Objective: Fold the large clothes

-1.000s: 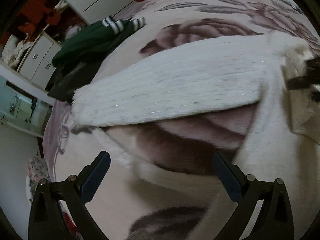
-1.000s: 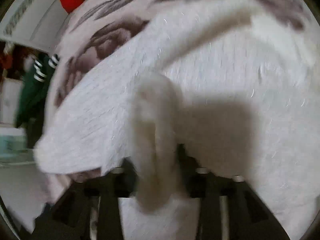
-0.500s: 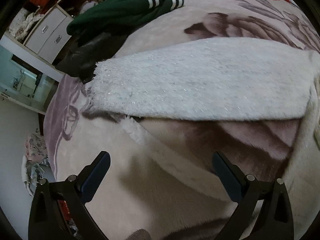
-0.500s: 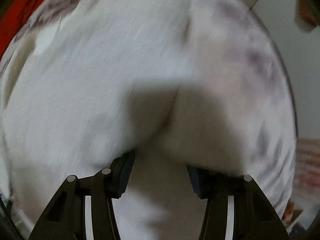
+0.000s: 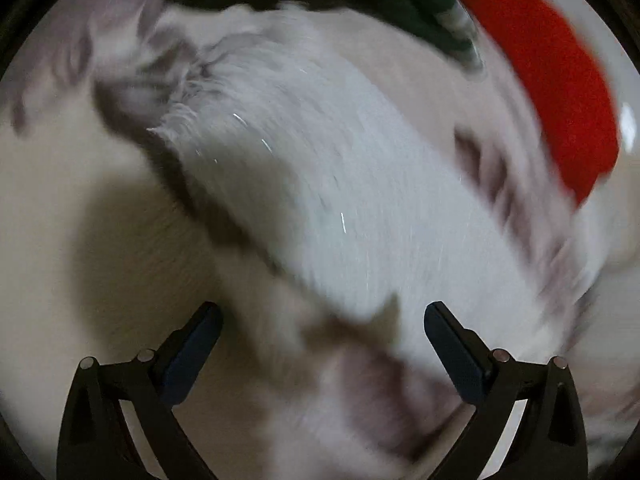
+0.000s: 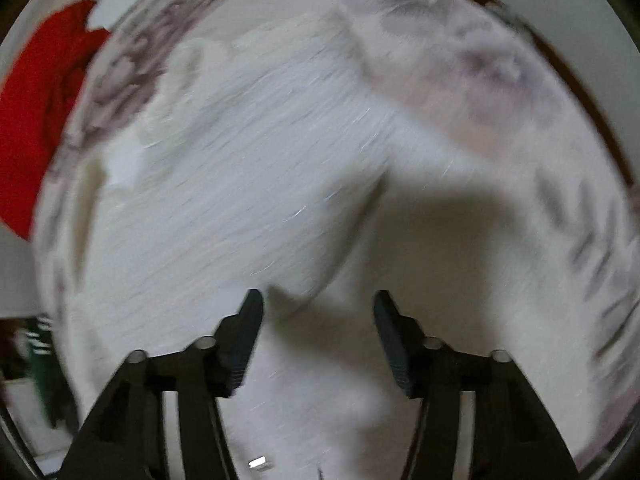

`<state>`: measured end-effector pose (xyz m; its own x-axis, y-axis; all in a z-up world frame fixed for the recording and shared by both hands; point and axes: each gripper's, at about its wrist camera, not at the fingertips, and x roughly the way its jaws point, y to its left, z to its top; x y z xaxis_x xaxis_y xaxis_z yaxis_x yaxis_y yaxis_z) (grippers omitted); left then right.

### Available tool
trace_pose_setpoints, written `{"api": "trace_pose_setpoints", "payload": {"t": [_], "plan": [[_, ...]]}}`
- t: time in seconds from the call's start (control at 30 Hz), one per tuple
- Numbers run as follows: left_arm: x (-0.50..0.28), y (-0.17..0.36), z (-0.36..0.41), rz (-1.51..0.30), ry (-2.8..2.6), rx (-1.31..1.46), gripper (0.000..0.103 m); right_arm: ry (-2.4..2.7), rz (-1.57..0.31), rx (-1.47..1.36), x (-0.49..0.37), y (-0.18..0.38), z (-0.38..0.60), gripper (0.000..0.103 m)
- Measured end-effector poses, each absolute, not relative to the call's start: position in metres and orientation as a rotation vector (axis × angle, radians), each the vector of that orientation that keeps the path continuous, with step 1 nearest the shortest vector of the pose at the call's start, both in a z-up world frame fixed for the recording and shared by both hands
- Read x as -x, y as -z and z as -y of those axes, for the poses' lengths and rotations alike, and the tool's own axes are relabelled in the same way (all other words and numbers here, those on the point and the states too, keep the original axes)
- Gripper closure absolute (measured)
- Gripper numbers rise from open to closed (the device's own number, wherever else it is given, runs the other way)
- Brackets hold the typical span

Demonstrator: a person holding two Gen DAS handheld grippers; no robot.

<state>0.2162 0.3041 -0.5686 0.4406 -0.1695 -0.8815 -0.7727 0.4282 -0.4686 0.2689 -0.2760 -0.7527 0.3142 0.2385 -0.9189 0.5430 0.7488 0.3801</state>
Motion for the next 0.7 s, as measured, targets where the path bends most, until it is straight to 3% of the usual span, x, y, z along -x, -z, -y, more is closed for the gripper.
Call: {"api": "trace_pose_setpoints", "payload": {"t": [0.13, 0.23, 0.33, 0.37, 0.67, 0.7], "plan": [[-0.212, 0.583, -0.334, -0.885, -0.588, 1.262, 0.016, 0.192, -1.248, -0.78, -0.237, 0.754, 0.26, 0.039], [-0.213, 0.574, -0.336, -0.839, -0.651, 1.23, 0.038, 0.211, -1.287, -0.698, -0.246, 0.754, 0.249, 0.037], [-0.209, 0.561, -0.329, -0.838, -0.662, 1.147, 0.088, 0.241, -1.305, -0.525, -0.281, 0.746, 0.215, 0.032], [-0.211, 0.555, -0.329, -0.834, -0.636, 1.113, 0.095, 0.237, -1.307, -0.473, -0.282, 0.741, 0.205, 0.032], [-0.228, 0.451, -0.27, -0.783, -0.587, 0.666, 0.096, 0.16, -1.302, -0.162, -0.299, 0.714, 0.133, 0.031], [-0.235, 0.434, -0.254, -0.772, -0.563, 0.591, 0.096, 0.17, -1.301, -0.12, -0.303, 0.715, 0.129, 0.024]]}}
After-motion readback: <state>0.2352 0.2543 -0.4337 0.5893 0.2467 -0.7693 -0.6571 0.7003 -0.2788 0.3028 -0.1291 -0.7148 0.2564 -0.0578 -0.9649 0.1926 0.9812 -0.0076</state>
